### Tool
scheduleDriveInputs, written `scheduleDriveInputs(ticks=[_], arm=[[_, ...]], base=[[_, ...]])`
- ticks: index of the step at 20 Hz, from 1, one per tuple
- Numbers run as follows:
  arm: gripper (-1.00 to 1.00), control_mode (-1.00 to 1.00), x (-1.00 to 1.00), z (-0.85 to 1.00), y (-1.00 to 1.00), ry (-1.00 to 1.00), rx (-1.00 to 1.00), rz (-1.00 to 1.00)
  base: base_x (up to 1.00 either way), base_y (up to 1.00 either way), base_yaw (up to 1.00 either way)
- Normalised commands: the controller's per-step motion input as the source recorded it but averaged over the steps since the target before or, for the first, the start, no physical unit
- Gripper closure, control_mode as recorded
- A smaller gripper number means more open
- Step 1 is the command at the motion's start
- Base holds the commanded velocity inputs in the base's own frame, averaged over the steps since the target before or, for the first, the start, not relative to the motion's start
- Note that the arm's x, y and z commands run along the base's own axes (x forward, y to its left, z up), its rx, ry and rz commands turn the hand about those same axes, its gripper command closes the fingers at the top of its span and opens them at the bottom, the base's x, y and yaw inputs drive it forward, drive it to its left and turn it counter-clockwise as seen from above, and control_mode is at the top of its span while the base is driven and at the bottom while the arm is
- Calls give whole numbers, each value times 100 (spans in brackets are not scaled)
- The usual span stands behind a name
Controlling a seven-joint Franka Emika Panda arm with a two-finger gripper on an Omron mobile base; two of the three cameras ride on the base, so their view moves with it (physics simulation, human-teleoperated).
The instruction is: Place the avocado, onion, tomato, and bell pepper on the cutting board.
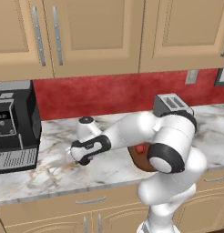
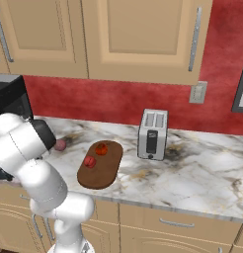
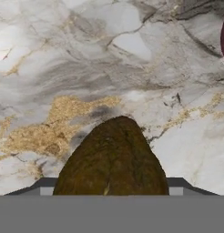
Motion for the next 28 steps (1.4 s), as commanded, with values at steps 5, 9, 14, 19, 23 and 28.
scheduleDriveInputs(ticks=[5,9,14,19,23,28], arm=[[100,-100,-52,39,-16,-9,0,0],[100,-100,-57,57,-32,-12,0,0],[100,-100,-54,70,-44,-8,0,0],[100,-100,-49,75,-47,0,0,0],[100,-100,-44,67,-51,-1,0,0],[100,-100,-47,55,-60,-8,-4,-2]], base=[[0,0,0],[0,0,0],[0,0,0],[0,0,0],[0,0,0],[0,0,0]])
